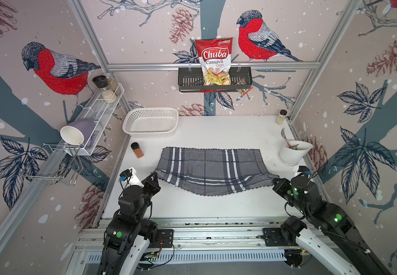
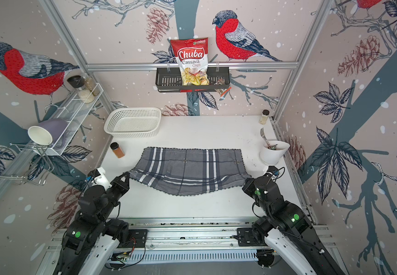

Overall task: Roll up the pillowcase
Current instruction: Fold the pillowcase.

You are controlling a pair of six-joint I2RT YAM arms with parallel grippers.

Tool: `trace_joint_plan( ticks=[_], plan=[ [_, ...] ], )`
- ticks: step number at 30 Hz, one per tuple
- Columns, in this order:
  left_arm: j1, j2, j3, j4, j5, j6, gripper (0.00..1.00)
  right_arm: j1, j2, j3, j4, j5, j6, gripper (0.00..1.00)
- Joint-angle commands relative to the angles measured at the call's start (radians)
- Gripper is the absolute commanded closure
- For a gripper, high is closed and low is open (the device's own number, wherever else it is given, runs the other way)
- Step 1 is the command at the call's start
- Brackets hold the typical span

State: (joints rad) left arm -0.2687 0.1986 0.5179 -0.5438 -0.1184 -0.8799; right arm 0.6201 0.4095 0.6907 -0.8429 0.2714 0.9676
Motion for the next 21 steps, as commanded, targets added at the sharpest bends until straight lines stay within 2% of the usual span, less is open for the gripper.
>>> trace_joint_plan(
  ticks=[1, 4, 7, 10, 14, 17, 21],
  plan=[
    [0.003, 0.011, -0.009, 0.013, -0.012, 0.016, 1.0, 0.001, 0.012, 0.005, 0.019, 0.034, -0.062, 1.0],
    [0.003, 0.072, -0.024, 0.081, -0.052, 0.014, 1.0, -0.001, 0.059, 0.011, 0.072, 0.081, -0.073, 1.0],
    [0.002, 0.241, -0.008, 0.173, -0.015, 0.035, 1.0, -0.014, 0.14, 0.021, 0.106, 0.136, -0.084, 1.0],
    [0.003, 0.409, 0.026, 0.205, -0.007, 0.045, 1.0, -0.065, 0.228, 0.021, 0.157, 0.124, -0.122, 1.0],
    [0.003, 0.489, 0.056, 0.218, -0.091, 0.082, 1.0, -0.257, 0.307, 0.021, 0.244, -0.01, -0.194, 1.0],
    [0.002, 0.519, 0.066, 0.255, -0.113, 0.128, 1.0, -0.372, 0.353, 0.009, 0.316, -0.111, -0.252, 1.0],
    [0.003, 0.584, 0.093, 0.268, -0.142, 0.184, 1.0, -0.415, 0.441, 0.04, 0.361, -0.181, -0.309, 1.0]
  ],
)
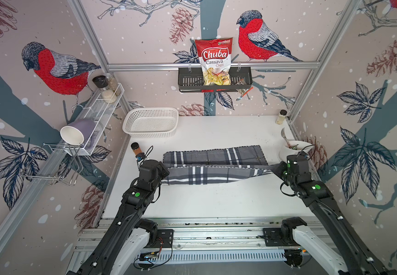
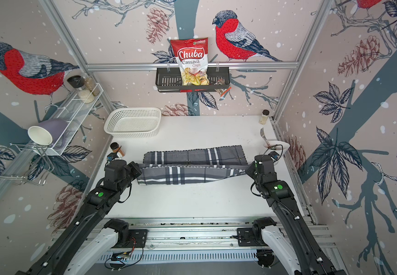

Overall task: Roll up the pillowcase
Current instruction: Fold the pillowcase.

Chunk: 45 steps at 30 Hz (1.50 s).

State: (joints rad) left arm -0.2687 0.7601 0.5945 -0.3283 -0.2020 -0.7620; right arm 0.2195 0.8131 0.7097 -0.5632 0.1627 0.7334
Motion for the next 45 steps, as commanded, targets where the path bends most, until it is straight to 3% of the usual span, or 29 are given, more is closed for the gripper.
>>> trace_joint_plan(
  ticks=[1, 9, 23, 34, 45],
  plan=[
    [0.003, 0.033, 0.019, 0.06, -0.066, 0.076, 1.0, -0.014, 0.062, 0.038, 0.082, -0.073, -0.085, 1.0],
    [0.004, 0.093, 0.042, 0.153, -0.078, 0.135, 1.0, -0.021, 0.188, 0.109, 0.141, -0.054, -0.126, 1.0],
    [0.012, 0.322, 0.062, 0.287, -0.135, 0.174, 1.0, -0.094, 0.43, 0.154, 0.264, -0.096, -0.152, 1.0],
    [0.036, 0.516, 0.129, 0.304, -0.166, 0.186, 1.0, -0.09, 0.653, 0.23, 0.335, -0.141, -0.138, 1.0],
    [0.055, 0.659, 0.208, 0.324, -0.169, 0.198, 1.0, -0.093, 0.764, 0.288, 0.362, -0.111, -0.121, 1.0]
  ],
)
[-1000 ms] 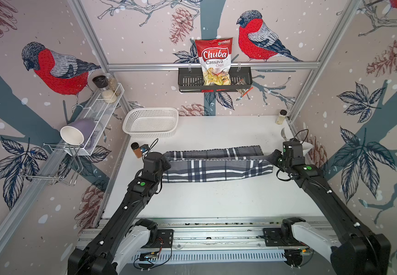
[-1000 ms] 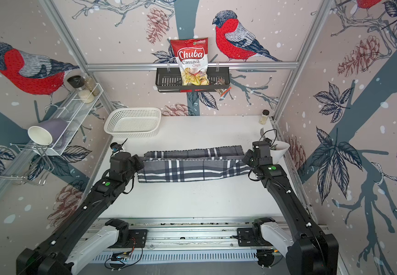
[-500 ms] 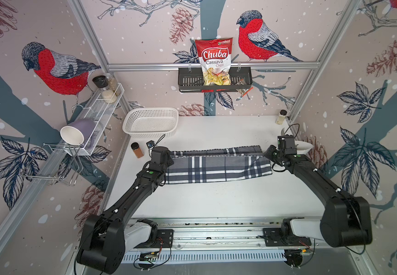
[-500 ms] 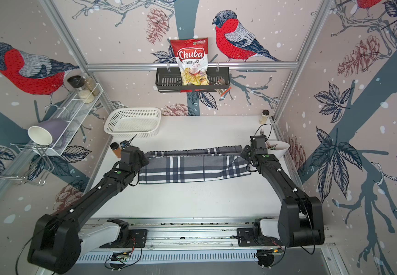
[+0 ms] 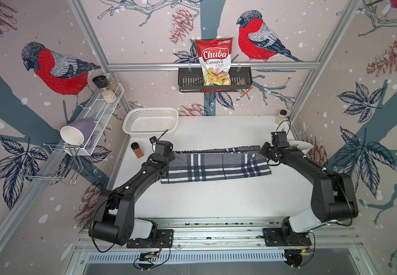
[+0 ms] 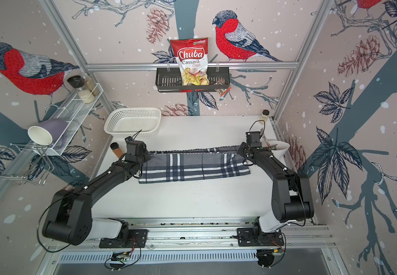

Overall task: Roll up the pillowcase
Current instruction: Fold the pillowcase, then adjust the pillowcase at the center of the board.

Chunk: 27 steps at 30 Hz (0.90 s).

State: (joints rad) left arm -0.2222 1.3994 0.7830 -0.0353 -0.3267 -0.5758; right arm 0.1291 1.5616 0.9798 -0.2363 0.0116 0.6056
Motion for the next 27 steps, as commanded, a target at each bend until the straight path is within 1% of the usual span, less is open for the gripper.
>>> trace_joint_plan(
  ticks=[1, 2, 3, 5, 6, 7, 8, 9, 10, 12, 13, 15, 16, 17, 18, 19, 20, 21, 22, 23, 25, 27],
  plan=[
    [0.009, 0.032, 0.026, 0.031, -0.047, 0.011, 1.0, -0.003, 0.026, 0.029, 0.035, 0.041, 0.006, 1.0],
    [0.009, 0.045, 0.036, 0.032, -0.051, 0.012, 1.0, -0.003, 0.038, 0.041, 0.033, 0.041, 0.006, 0.99],
    [0.01, 0.054, 0.047, 0.031, -0.054, 0.014, 0.96, -0.003, 0.048, 0.054, 0.031, 0.039, 0.006, 0.93],
    [0.009, 0.072, 0.073, 0.027, -0.068, 0.014, 0.75, -0.004, 0.072, 0.088, 0.031, 0.041, 0.012, 0.81],
    [0.01, 0.078, 0.085, 0.03, -0.073, 0.018, 0.57, -0.005, 0.083, 0.106, 0.027, 0.045, 0.017, 0.66],
    [0.01, 0.086, 0.1, 0.032, -0.078, 0.025, 0.34, -0.006, 0.097, 0.131, 0.02, 0.049, 0.018, 0.46],
    [0.009, 0.094, 0.118, 0.03, -0.087, 0.03, 0.16, -0.006, 0.113, 0.156, 0.005, 0.054, 0.019, 0.33],
    [0.009, 0.1, 0.135, 0.017, -0.102, 0.03, 0.08, -0.008, 0.123, 0.18, -0.004, 0.053, 0.017, 0.28],
    [0.009, 0.104, 0.156, -0.004, -0.117, 0.028, 0.05, -0.01, 0.134, 0.204, -0.021, 0.05, 0.013, 0.25],
    [0.009, 0.095, 0.173, -0.038, -0.125, 0.02, 0.05, -0.011, 0.131, 0.241, -0.062, 0.053, 0.011, 0.21],
    [0.008, 0.08, 0.168, -0.055, -0.129, 0.005, 0.05, -0.007, 0.116, 0.246, -0.077, 0.053, 0.005, 0.21],
    [-0.002, 0.033, 0.124, -0.067, -0.124, -0.017, 0.1, 0.013, 0.053, 0.21, -0.08, 0.059, -0.007, 0.21],
    [-0.015, 0.004, 0.09, -0.061, -0.112, -0.021, 0.14, 0.034, 0.008, 0.171, -0.075, 0.074, -0.011, 0.22],
    [-0.027, -0.016, 0.059, -0.053, -0.094, -0.017, 0.24, 0.059, -0.035, 0.13, -0.07, 0.096, -0.015, 0.25],
    [-0.044, -0.033, 0.03, -0.05, -0.069, -0.015, 0.38, 0.097, -0.083, 0.078, -0.063, 0.125, -0.016, 0.34],
    [-0.056, -0.039, 0.009, -0.056, -0.042, -0.014, 0.59, 0.136, -0.129, 0.022, -0.053, 0.149, -0.014, 0.55],
    [-0.067, -0.036, -0.008, -0.066, -0.022, -0.012, 0.78, 0.174, -0.172, -0.033, -0.045, 0.175, 0.002, 0.73],
    [-0.075, -0.027, -0.02, -0.07, -0.013, -0.007, 0.89, 0.209, -0.208, -0.088, -0.027, 0.193, 0.024, 0.86],
    [-0.081, -0.013, -0.034, -0.068, -0.005, 0.002, 0.99, 0.247, -0.246, -0.15, 0.008, 0.194, 0.042, 0.95],
    [-0.083, 0.005, -0.043, -0.062, 0.013, 0.008, 1.0, 0.275, -0.273, -0.203, 0.03, 0.195, 0.064, 1.0],
    [-0.082, 0.05, -0.035, -0.076, 0.038, 0.013, 1.0, 0.316, -0.297, -0.277, 0.068, 0.202, 0.106, 1.0],
    [-0.082, 0.083, -0.039, -0.068, 0.075, 0.011, 1.0, 0.336, -0.288, -0.323, 0.095, 0.205, 0.125, 1.0]
  ],
)
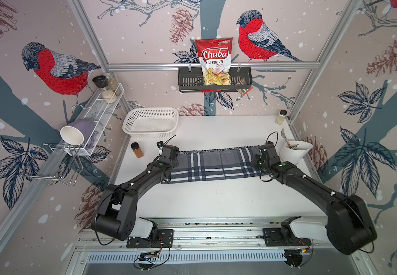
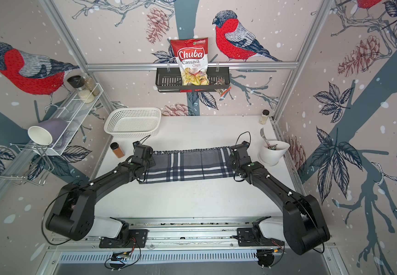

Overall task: Roll up the pillowcase
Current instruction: Adjust the pillowcase at the center of the board.

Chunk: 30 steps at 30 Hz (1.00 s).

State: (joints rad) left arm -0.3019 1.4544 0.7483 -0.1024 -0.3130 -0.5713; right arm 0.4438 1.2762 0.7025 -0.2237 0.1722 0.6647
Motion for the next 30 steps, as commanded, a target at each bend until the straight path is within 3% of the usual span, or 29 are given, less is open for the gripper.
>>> trace_joint_plan(
  ticks=[1, 11, 20, 26, 30],
  plan=[
    [-0.001, 0.042, -0.015, 0.012, 0.07, 0.003, 1.0, 0.027, 0.014, -0.056, 0.097, 0.037, 0.064, 1.0],
    [0.006, 0.126, -0.073, -0.01, 0.137, -0.1, 1.0, 0.035, 0.241, 0.027, 0.118, 0.009, 0.002, 1.0],
    [-0.007, -0.055, -0.226, -0.043, 0.141, -0.202, 1.0, 0.015, 0.499, 0.156, 0.127, -0.056, -0.019, 1.0],
    [-0.147, -0.158, -0.326, -0.045, 0.145, -0.31, 1.0, -0.004, 0.673, 0.321, 0.145, -0.1, -0.052, 1.0],
    [-0.25, -0.204, -0.407, -0.001, 0.172, -0.432, 1.0, -0.027, 0.841, 0.538, 0.157, -0.196, -0.082, 1.0]
  ],
)
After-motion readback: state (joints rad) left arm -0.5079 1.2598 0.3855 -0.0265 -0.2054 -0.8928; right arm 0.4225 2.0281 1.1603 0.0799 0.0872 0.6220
